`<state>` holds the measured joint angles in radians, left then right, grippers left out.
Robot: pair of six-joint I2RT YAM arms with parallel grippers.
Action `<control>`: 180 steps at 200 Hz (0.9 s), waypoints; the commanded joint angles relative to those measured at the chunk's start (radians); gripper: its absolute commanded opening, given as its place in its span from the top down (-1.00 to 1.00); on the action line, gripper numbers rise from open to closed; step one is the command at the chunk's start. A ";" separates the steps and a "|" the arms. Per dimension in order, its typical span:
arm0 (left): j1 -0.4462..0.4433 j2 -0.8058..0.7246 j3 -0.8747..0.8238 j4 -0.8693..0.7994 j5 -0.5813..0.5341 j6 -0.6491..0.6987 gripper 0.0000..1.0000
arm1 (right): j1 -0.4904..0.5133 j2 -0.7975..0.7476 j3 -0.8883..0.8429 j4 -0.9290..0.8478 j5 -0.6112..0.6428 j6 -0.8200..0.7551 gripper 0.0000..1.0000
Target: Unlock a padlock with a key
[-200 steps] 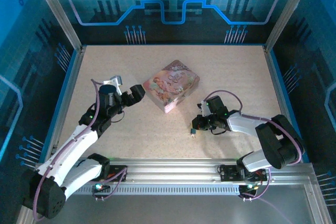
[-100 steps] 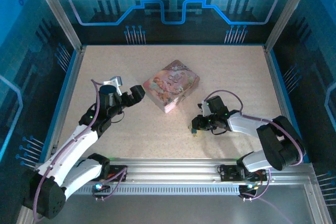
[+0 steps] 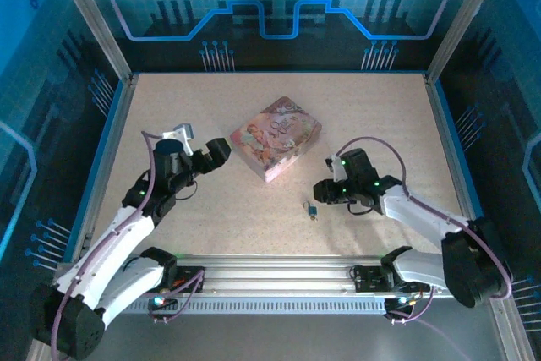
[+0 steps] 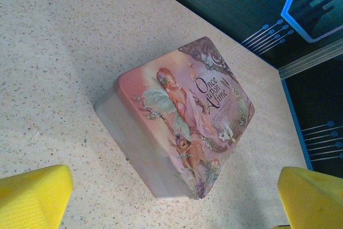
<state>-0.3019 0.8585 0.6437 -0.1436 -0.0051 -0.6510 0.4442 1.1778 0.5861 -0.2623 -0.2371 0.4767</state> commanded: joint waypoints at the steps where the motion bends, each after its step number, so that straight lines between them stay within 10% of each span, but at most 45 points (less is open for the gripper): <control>1: 0.012 -0.030 0.005 -0.035 -0.022 0.025 -0.98 | -0.028 -0.099 0.036 -0.100 0.068 -0.060 0.29; 83: 0.019 -0.047 0.004 -0.047 -0.030 0.013 -0.98 | -0.162 -0.471 -0.068 -0.050 0.167 -0.115 -0.13; 145: 0.029 -0.044 0.010 -0.049 -0.033 0.011 -0.98 | -0.248 -0.543 -0.155 0.117 0.139 -0.206 -0.99; 180: 0.032 -0.045 0.013 -0.054 -0.032 0.012 -0.98 | -0.257 -0.541 -0.182 0.201 0.167 -0.311 -1.00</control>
<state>-0.2829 0.8234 0.6437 -0.1799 -0.0231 -0.6479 0.2035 0.6468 0.4362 -0.1703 -0.0891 0.2623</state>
